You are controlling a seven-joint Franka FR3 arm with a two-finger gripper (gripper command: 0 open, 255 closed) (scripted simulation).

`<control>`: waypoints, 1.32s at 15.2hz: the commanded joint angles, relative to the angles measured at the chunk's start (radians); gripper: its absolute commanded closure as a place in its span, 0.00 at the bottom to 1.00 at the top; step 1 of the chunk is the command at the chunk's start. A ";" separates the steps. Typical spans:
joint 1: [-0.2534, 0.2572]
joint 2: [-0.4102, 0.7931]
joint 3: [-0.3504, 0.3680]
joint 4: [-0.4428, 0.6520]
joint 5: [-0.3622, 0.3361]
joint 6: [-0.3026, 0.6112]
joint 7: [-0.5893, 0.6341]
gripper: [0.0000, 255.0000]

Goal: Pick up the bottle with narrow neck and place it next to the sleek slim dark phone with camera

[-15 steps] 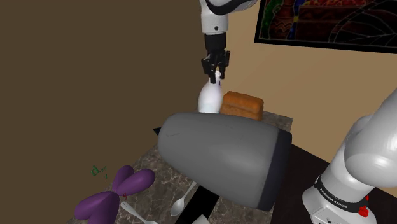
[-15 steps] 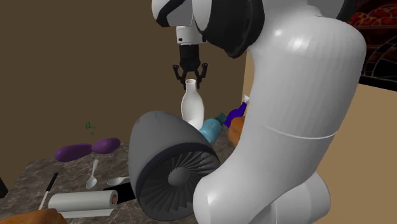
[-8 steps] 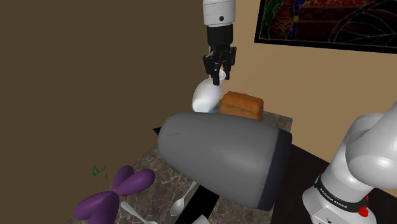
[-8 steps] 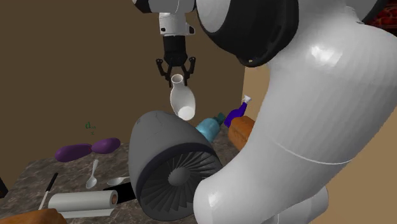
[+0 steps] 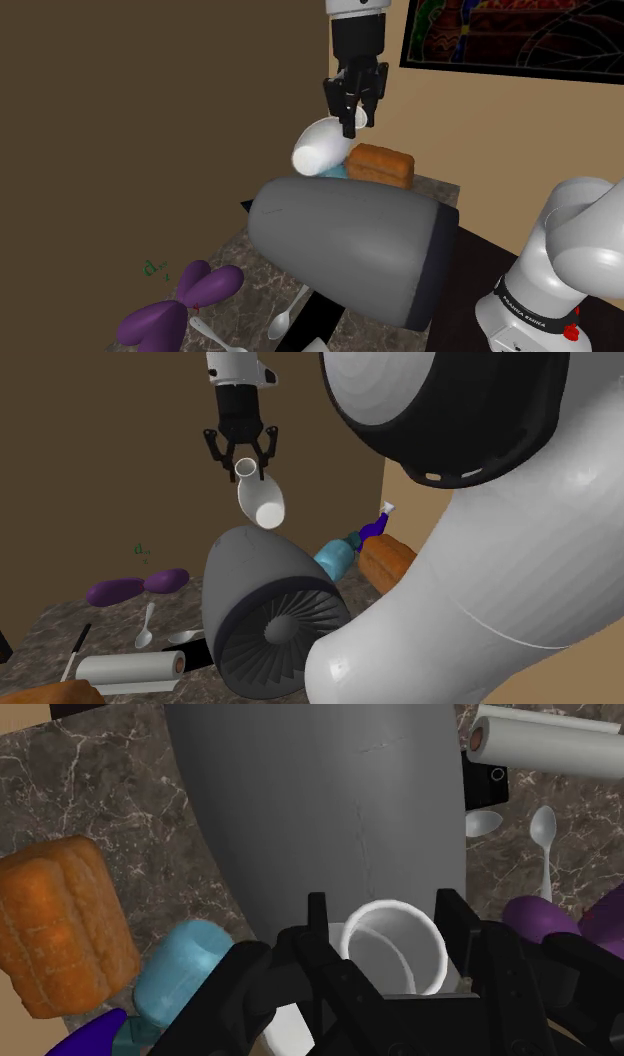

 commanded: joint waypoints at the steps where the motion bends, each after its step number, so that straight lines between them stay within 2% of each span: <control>1: 0.016 -0.028 0.023 0.006 0.021 -0.030 0.040 1.00; 11: 0.076 -0.063 0.163 0.137 0.114 -0.167 0.266 1.00; 20: 0.105 0.013 0.340 0.360 0.172 -0.274 0.525 1.00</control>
